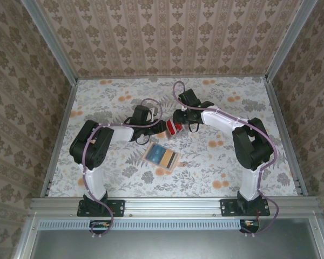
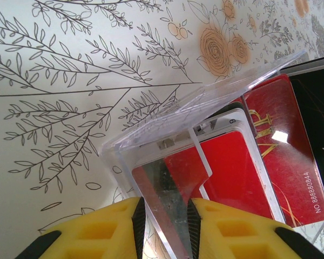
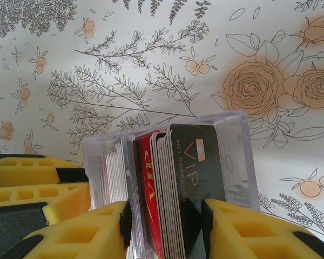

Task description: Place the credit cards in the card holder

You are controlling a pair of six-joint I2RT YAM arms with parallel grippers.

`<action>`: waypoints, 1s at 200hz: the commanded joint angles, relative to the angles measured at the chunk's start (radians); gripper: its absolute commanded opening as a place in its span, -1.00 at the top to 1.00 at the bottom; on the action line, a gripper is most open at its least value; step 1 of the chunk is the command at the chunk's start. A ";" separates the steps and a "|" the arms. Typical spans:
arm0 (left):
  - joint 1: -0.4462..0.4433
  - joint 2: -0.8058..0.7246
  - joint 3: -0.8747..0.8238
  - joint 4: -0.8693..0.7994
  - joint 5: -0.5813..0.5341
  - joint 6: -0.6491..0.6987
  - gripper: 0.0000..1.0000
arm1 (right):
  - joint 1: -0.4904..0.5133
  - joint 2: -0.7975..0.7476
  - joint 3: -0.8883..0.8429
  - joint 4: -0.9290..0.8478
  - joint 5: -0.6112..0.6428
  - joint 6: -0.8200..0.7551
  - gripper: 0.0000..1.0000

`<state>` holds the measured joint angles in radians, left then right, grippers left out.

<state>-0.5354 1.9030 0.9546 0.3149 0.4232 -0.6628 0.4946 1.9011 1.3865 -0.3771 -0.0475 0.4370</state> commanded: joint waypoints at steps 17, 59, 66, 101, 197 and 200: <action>-0.012 0.013 0.027 0.005 0.009 -0.012 0.39 | 0.022 -0.043 -0.003 0.014 -0.010 0.002 0.17; -0.014 0.004 0.021 0.004 0.006 -0.012 0.39 | 0.029 -0.042 -0.002 0.013 -0.007 0.003 0.18; -0.015 0.003 0.019 0.006 0.008 -0.014 0.39 | 0.029 -0.042 0.000 0.010 -0.006 0.005 0.18; -0.015 -0.006 0.015 0.005 0.004 -0.011 0.38 | 0.030 -0.048 -0.006 0.005 0.005 0.002 0.23; -0.015 -0.010 0.024 0.003 0.006 -0.011 0.37 | 0.030 -0.072 -0.020 -0.007 0.033 -0.003 0.37; -0.015 -0.011 0.023 0.002 0.006 -0.012 0.37 | 0.030 -0.071 -0.017 -0.010 0.032 -0.004 0.37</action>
<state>-0.5369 1.9030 0.9546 0.3149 0.4225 -0.6628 0.5152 1.8538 1.3792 -0.3740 -0.0113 0.4404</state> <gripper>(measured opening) 0.311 0.320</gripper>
